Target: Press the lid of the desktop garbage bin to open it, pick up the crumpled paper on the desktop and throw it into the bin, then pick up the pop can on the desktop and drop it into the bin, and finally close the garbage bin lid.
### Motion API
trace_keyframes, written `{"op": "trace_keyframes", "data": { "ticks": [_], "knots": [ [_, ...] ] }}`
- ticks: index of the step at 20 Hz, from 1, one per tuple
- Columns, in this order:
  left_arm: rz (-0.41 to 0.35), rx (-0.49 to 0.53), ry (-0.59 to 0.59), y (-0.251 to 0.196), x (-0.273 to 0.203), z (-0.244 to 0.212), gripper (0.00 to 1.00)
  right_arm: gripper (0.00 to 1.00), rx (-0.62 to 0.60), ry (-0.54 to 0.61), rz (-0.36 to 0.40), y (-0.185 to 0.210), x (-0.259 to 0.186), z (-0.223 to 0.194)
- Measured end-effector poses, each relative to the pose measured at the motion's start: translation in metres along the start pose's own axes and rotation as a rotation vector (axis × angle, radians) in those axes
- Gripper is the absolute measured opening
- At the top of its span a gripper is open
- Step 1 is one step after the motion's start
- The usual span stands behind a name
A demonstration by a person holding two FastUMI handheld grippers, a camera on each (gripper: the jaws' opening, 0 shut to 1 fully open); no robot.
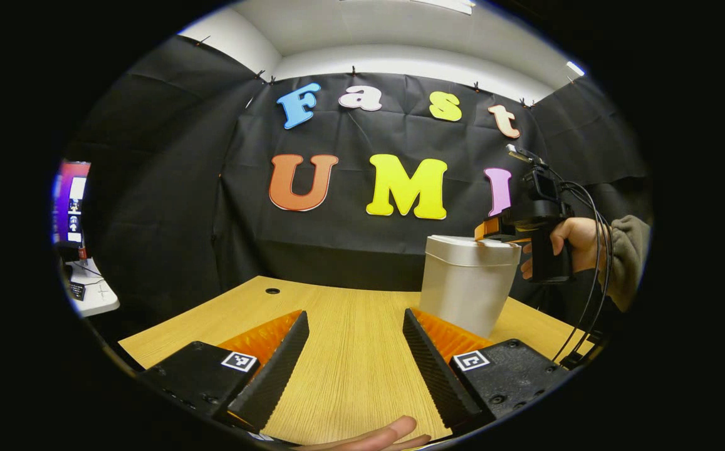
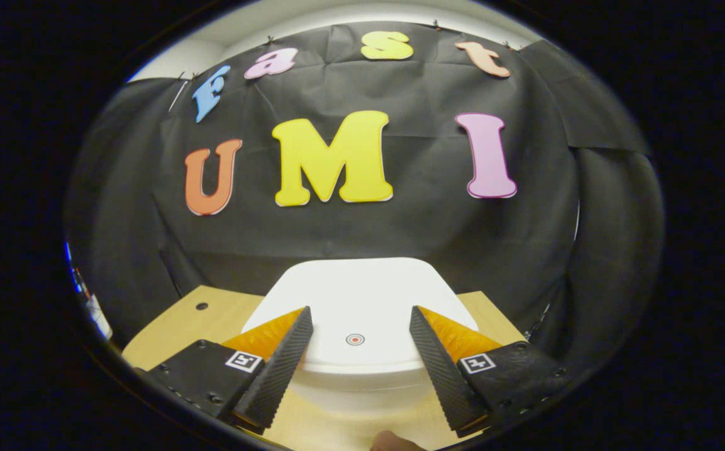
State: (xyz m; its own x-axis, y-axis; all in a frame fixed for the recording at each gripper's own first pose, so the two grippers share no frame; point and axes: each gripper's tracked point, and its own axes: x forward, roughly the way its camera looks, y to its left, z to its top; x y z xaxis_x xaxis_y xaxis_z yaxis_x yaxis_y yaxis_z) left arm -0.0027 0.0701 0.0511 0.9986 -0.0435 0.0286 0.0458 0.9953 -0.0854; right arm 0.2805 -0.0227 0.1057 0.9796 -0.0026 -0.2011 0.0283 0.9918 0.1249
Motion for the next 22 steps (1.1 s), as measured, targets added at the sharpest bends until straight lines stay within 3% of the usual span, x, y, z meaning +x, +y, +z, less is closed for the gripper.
{"op": "trace_keyframes", "data": {
  "ticks": [4, 8, 11, 13, 14, 17, 22],
  "knots": [
    [-0.018, 0.005, -0.023, -0.004, -0.003, 0.004, 0.97, 0.96, -0.114, -0.094, -0.036, -0.002, -0.004, 0.004],
    [-0.008, 0.008, -0.006, -0.003, 0.004, -0.006, 0.97, 0.96, -0.131, -0.173, -0.063, -0.005, -0.037, -0.005],
    [-0.007, 0.017, 0.003, -0.007, 0.007, -0.010, 0.98, 0.98, -0.117, -0.189, -0.006, 0.007, -0.079, -0.022],
    [-0.010, 0.031, 0.010, -0.008, 0.007, -0.014, 0.98, 0.94, -0.098, -0.192, -0.015, 0.002, -0.113, -0.036],
    [-0.014, 0.038, 0.013, -0.010, 0.006, -0.014, 0.98, 0.98, -0.083, -0.188, -0.022, -0.001, -0.128, -0.044],
    [-0.006, 0.053, 0.004, -0.009, 0.005, -0.012, 0.98, 0.96, -0.065, -0.201, 0.050, 0.010, -0.170, -0.057],
    [0.013, 0.051, -0.035, 0.002, -0.002, 0.001, 0.97, 0.95, -0.166, -0.227, 0.053, 0.003, -0.225, -0.079]
  ]
}}
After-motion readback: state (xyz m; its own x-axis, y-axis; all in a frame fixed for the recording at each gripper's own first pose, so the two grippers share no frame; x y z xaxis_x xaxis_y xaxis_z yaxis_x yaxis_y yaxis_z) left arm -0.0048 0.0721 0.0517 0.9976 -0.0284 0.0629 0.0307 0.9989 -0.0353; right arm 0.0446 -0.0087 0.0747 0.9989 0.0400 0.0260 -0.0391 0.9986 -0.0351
